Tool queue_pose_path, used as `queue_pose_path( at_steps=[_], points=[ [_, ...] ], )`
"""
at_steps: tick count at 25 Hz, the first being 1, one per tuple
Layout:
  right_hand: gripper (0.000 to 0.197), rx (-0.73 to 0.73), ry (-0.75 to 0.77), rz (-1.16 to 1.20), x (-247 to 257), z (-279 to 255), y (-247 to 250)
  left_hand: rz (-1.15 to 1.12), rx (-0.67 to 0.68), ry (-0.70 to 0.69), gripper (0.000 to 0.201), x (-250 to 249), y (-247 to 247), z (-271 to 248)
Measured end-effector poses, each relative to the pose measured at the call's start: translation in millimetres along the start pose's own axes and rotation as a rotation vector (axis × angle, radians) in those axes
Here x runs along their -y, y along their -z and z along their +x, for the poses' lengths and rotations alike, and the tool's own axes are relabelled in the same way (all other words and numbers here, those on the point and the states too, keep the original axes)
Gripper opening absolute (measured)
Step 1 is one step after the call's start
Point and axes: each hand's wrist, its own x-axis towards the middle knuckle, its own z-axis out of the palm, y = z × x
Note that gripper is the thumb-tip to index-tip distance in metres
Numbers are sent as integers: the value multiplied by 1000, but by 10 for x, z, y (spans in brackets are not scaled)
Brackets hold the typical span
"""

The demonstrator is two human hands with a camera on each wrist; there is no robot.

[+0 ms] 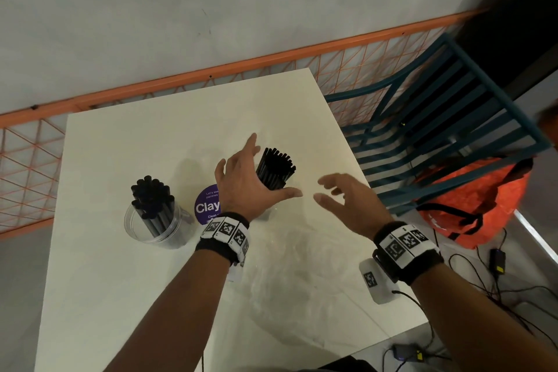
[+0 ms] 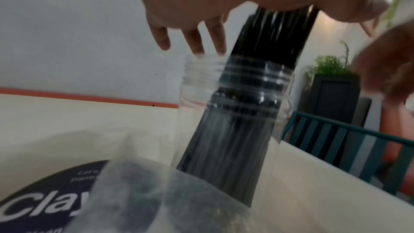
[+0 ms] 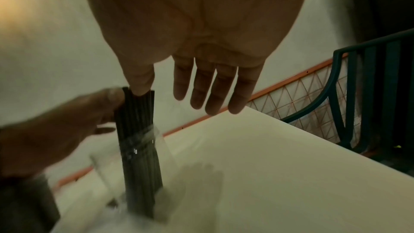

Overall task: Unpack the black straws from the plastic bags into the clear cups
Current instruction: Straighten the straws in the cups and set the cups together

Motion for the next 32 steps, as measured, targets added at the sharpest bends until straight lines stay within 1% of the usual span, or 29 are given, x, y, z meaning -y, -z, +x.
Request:
queue_pose_path(
  at_steps=[1, 2, 3, 4, 5, 6, 7, 9, 10, 11, 12, 13, 15, 17, 18, 19, 20, 21, 22, 23, 24, 25, 26, 27, 28, 29, 30, 31, 32],
  points=[
    [55, 85, -18, -69, -49, -102, -56, -84, -27, 7, 139, 45, 51, -73],
    [65, 175, -40, -130, -89, -201, -123, -198, -62, 27, 134, 130, 84, -170],
    [78, 257, -66, -175, -118, -327, -209, -319, -100, 54, 123, 237, 97, -325],
    [93, 313, -87, -210, -131, -441, -303, -395, -123, 76, 107, 358, 93, -510],
    [108, 348, -100, -236, -119, -562, -420, -382, -104, 99, 92, 484, 75, -733],
    [120, 371, -106, -257, -75, -683, -556, -276, -24, 132, 82, 616, 45, -972],
    [131, 394, -105, -283, -23, -796, -707, -136, 98, 175, 80, 740, -14, -1210],
    [146, 456, -128, -349, 90, -960, -1028, 94, 357, 256, 93, 949, -211, -1573],
    [150, 478, -146, -392, 135, -1033, -1197, 126, 439, 292, 98, 1022, -324, -1708],
    [148, 476, -151, -432, 166, -1075, -1345, 103, 471, 304, 95, 1051, -422, -1775],
    [138, 468, -149, -454, 193, -1109, -1472, 48, 477, 293, 88, 1069, -491, -1815],
    [123, 461, -142, -436, 239, -1119, -1547, -19, 460, 264, 78, 1059, -531, -1836],
    [89, 501, -136, -310, 360, -1124, -1596, -176, 420, 241, 64, 1031, -526, -1872],
    [59, 531, -94, -269, 485, -1173, -1482, -280, 362, 239, 58, 958, -377, -1875],
    [50, 519, -64, -260, 565, -1207, -1363, -282, 287, 213, 60, 948, -265, -1873],
    [43, 502, -32, -232, 652, -1240, -1213, -250, 236, 163, 67, 964, -149, -1872],
    [36, 475, 20, -150, 753, -1259, -1050, -294, 231, 97, 77, 981, -36, -1876],
    [28, 424, 80, -2, 878, -1286, -880, -429, 303, 39, 84, 948, 96, -1885],
    [23, 321, 117, 183, 986, -1294, -744, -685, 427, 57, 82, 834, 244, -1905],
    [24, 170, 113, 364, 1080, -1297, -635, -957, 527, 148, 72, 689, 348, -1923],
    [33, 15, 71, 526, 1158, -1290, -564, -1162, 571, 247, 58, 518, 426, -1936],
    [45, -80, 39, 674, 1246, -1288, -520, -1274, 565, 311, 44, 375, 438, -1908],
    [57, -132, 46, 791, 1331, -1323, -529, -1299, 543, 369, 35, 193, 467, -1888],
    [68, -148, 91, 820, 1393, -1398, -589, -1283, 519, 426, 36, 42, 469, -1877],
    [73, -150, 141, 741, 1410, -1489, -664, -1286, 525, 454, 42, -62, 495, -1882],
    [69, -169, 190, 590, 1394, -1586, -710, -1299, 530, 500, 44, -120, 498, -1884],
    [59, -210, 235, 415, 1343, -1660, -713, -1334, 546, 544, 40, -172, 519, -1902],
    [50, -253, 264, 237, 1251, -1699, -690, -1378, 583, 554, 35, -167, 523, -1933],
    [44, -289, 263, 93, 1151, -1702, -639, -1429, 630, 564, 35, -165, 519, -1966]
  ],
)
